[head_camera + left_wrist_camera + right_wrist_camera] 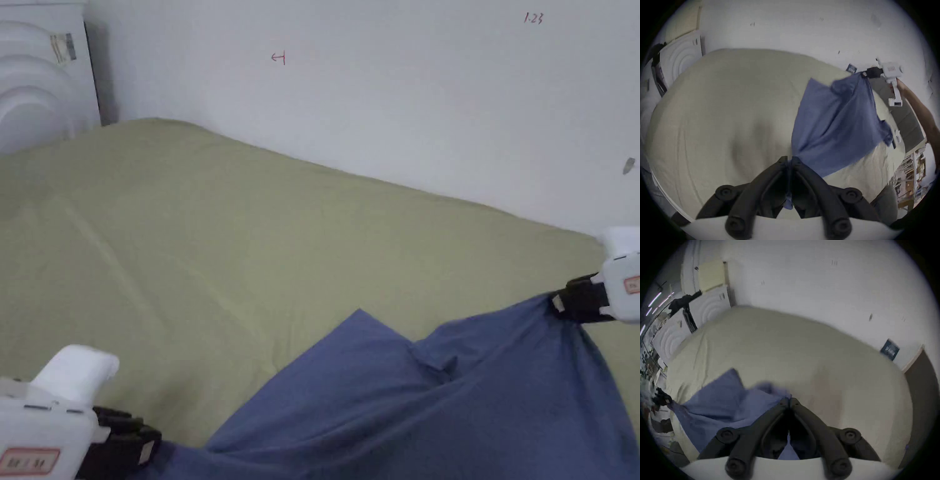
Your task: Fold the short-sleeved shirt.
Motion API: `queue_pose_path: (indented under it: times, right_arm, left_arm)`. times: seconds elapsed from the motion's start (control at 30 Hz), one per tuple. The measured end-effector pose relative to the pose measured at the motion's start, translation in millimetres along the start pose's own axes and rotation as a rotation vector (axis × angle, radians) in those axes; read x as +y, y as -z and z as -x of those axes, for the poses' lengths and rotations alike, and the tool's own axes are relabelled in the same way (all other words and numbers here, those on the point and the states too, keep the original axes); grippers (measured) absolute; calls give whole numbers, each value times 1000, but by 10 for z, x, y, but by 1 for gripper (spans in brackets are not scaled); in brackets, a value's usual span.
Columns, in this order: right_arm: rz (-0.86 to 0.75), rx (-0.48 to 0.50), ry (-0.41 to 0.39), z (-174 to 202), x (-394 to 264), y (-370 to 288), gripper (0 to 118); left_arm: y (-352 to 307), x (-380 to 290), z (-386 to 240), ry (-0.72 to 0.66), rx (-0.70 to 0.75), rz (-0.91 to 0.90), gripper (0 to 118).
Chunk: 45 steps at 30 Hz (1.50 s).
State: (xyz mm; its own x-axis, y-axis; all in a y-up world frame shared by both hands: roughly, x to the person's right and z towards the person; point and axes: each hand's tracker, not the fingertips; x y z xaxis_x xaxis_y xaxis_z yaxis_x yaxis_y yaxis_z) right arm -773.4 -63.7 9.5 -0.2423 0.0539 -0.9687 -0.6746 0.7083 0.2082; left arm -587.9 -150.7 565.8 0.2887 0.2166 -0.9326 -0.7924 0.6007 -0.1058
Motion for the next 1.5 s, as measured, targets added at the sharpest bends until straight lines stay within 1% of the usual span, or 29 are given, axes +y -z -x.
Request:
queue_pose_path:
  times: [0.03,0.13,0.27,0.3,0.37,0.4,0.47,0.5,0.53,0.63,0.7,0.77,0.8,0.87,0.9,0.93,1.03,1.1,1.17,1.2,1.27,1.33,1.4,1.5]
  right_arm:
    - [-56,-33,-9,-6,76,-190,0]
    - [-193,-87,4,-117,353,-757,0]
    - [-296,-209,45,-374,737,-1377,0]
    - [-293,-214,54,-448,831,-1505,0]
    - [-326,-295,64,-563,990,-1718,0]
    - [-347,-324,59,-518,1066,-1872,0]
    - [-414,-376,74,-611,1214,-2068,0]
    - [-449,-387,90,-652,1278,-2154,0]
    - [-491,-392,115,-807,1369,-2192,0]
    - [-574,-422,150,-922,1604,-2433,0]
    - [-581,-455,129,-997,1814,-2527,0]
    - [-591,-484,107,-1006,2000,-2684,0]
    - [-620,-503,93,-903,2012,-2758,0]
    - [-649,-495,96,-882,2100,-2855,0]
    - [-653,-502,97,-869,2134,-2886,0]
    - [-660,-505,101,-930,2229,-2921,0]
    - [-714,-497,89,-934,2236,-2975,0]
    - [-715,-481,104,-877,2120,-2959,0]
    - [-699,-472,104,-862,2045,-2909,0]
    - [-693,-472,110,-822,1972,-2893,0]
    - [-696,-423,139,-768,1784,-2840,0]
    - [-695,-381,165,-726,1618,-2807,0]
    - [-683,-367,159,-636,1408,-2766,0]
    - [-630,-357,119,-547,1099,-2724,0]
  left_arm:
    - [-78,171,-9,13,-1,-34,5]
    - [-294,742,-72,101,23,-118,5]
    - [-513,1619,-293,217,76,-219,4]
    - [-554,1844,-350,239,97,-239,4]
    - [-597,2257,-501,249,133,-250,4]
    - [-619,2458,-560,257,133,-261,4]
    - [-652,2814,-680,283,161,-294,4]
    - [-679,2931,-728,301,177,-305,4]
    - [-700,3104,-795,316,201,-322,4]
    - [-776,3531,-946,330,234,-387,4]
    - [-831,3738,-1016,339,230,-406,4]
    - [-916,3836,-1128,381,285,-443,4]
    - [-950,3915,-1166,381,297,-462,4]
    - [-1022,4058,-1222,356,327,-512,4]
    - [-986,4226,-1140,355,324,-519,4]
    - [-1022,4293,-1155,358,332,-530,4]
    - [-1144,4417,-1173,357,358,-603,4]
    - [-1196,4434,-1148,336,337,-618,4]
    - [-1178,4407,-1117,341,333,-612,4]
    - [-1152,4359,-1112,349,337,-611,4]
    - [-1088,4212,-1085,375,340,-601,4]
    - [-1037,4000,-1067,373,311,-603,4]
    - [-966,3811,-1013,342,249,-591,4]
    - [-878,3467,-944,323,219,-566,4]
